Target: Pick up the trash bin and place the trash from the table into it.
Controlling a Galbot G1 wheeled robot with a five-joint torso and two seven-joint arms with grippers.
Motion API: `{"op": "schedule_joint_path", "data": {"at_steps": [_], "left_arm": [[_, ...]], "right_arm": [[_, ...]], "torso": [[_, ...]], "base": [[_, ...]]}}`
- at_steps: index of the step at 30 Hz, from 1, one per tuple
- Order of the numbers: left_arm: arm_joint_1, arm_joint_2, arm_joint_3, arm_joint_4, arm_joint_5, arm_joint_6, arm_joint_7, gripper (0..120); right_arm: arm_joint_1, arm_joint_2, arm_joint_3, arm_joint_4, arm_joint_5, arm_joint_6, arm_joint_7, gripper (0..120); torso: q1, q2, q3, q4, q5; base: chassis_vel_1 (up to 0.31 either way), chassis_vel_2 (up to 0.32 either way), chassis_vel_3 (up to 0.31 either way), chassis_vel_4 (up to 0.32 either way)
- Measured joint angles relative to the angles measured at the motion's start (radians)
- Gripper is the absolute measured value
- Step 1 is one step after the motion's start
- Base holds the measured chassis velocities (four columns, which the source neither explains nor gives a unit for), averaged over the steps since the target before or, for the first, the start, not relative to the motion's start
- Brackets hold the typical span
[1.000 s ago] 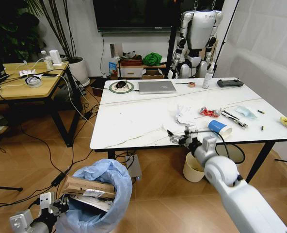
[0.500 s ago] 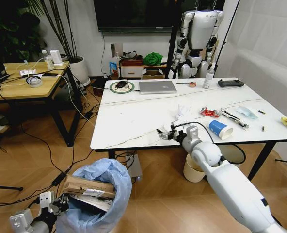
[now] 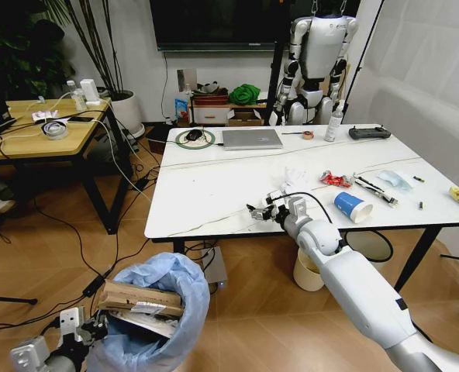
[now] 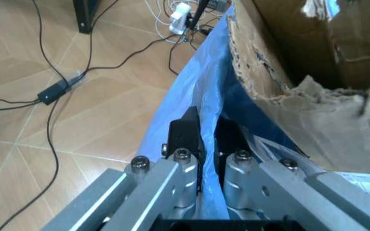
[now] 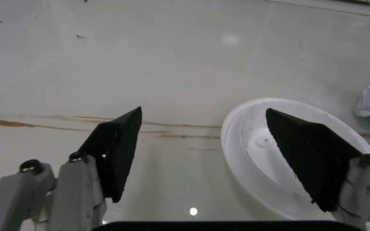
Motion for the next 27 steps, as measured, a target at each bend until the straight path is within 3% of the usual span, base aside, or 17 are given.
{"op": "schedule_joint_path", "data": {"at_steps": [19,27], "left_arm": [[0.007,0.001,-0.014,-0.013,-0.006,-0.004,0.005,0],[0.007,0.003,-0.016,-0.013,-0.01,-0.007,0.006,0]], "right_arm": [[-0.012,-0.024,0.015,-0.019,-0.016,0.003,-0.014,8],[-0.021,-0.028,0.016,0.01,-0.001,0.01,-0.015,1]], "torso": [[0.0,0.0,0.0,-0.0002,-0.0001],[0.0,0.0,0.0,0.0,0.0]], "base": [[0.0,0.0,0.0,0.0],[0.0,0.0,0.0,0.0]]}}
